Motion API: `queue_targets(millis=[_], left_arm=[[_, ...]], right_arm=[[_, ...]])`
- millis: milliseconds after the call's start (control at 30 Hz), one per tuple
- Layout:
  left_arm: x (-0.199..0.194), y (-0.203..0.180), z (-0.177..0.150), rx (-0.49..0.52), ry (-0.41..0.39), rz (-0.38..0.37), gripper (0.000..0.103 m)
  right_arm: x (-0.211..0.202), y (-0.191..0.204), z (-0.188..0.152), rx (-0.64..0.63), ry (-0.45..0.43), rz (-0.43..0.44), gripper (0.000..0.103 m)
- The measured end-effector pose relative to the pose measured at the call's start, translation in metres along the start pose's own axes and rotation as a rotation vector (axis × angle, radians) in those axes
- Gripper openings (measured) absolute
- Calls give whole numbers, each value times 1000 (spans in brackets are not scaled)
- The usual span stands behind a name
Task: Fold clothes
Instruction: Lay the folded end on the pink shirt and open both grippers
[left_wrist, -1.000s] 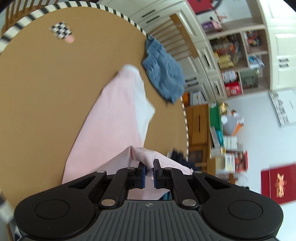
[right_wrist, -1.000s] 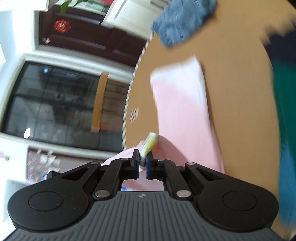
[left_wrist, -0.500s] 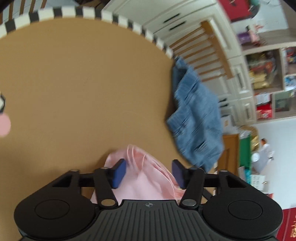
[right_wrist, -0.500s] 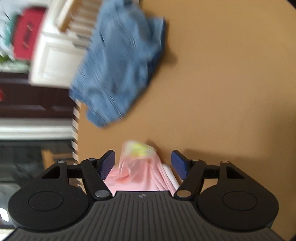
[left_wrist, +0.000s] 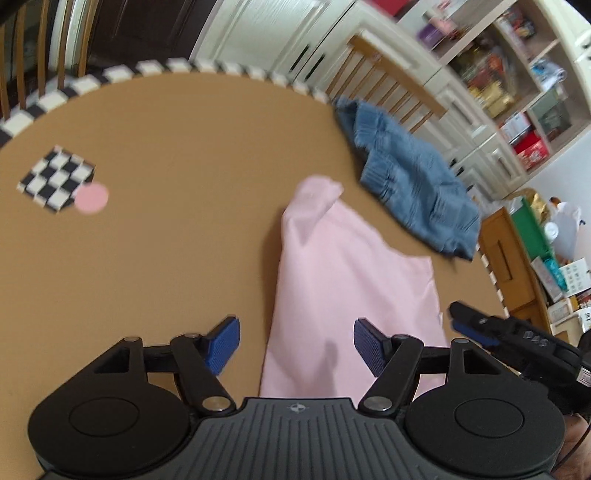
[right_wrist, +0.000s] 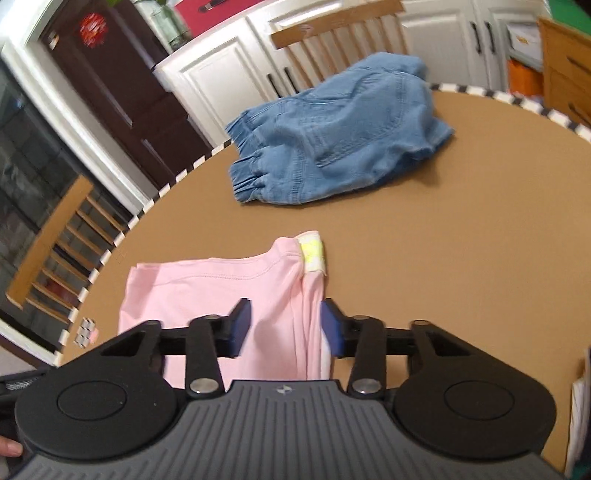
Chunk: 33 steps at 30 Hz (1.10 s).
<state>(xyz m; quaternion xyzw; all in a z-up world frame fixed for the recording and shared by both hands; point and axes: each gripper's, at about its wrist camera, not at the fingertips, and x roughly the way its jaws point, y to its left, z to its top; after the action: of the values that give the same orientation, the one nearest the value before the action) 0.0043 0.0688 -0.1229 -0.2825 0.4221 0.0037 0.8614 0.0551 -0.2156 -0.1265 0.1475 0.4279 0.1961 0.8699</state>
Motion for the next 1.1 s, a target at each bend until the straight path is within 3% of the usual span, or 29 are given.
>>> queue_targets(millis=[33,100,167,200,267,333,367,433,500,567,633,667,700,733,767,800,967,1100], left_arm=[[6,0,-2,12,8,3,69],[12,-1,1,14,0,-7,68],[16,-4,4,45,-27,29,64],[18,-5,6,61,-41,47,57],[21,-7,13,61,-78,97,44],[26,-4,25,37,-116,161,16],[27,-3,30,24,-134,184,9],[35,-1,40,13,-127,218,9],[39,-8,41,114,-130,243,10],[40,-17,41,237,-113,272,15],[26,-15,45,193,-82,248,36],[12,-12,45,150,-81,214,39],[-3,-12,40,136,-81,194,50],[-18,-12,35,122,-81,176,66],[-34,-18,26,152,-70,205,73],[-50,-25,17,182,-59,235,81],[-115,-60,-42,423,-42,372,97],[-132,-73,-71,497,-2,369,99]], right_arm=[[4,4,2,-34,0,1,21],[13,11,5,-93,12,-22,14],[24,17,5,-145,37,-75,5],[27,14,6,-135,38,-107,1],[29,6,8,-104,33,-148,1],[27,3,12,-102,39,-174,1],[26,3,13,-106,39,-173,1],[25,3,15,-115,40,-171,3],[29,4,11,-138,51,-200,10],[29,6,11,-178,49,-242,30],[11,2,18,-101,58,-268,35],[-8,-2,20,-41,27,-226,35],[-28,-5,16,10,-18,-169,40],[-49,-6,7,57,-53,-148,61],[-70,-7,-2,104,-88,-128,85],[-87,-6,-17,121,-104,-116,91],[-142,0,-94,170,-114,-59,94],[-166,2,-142,231,-62,-42,96]])
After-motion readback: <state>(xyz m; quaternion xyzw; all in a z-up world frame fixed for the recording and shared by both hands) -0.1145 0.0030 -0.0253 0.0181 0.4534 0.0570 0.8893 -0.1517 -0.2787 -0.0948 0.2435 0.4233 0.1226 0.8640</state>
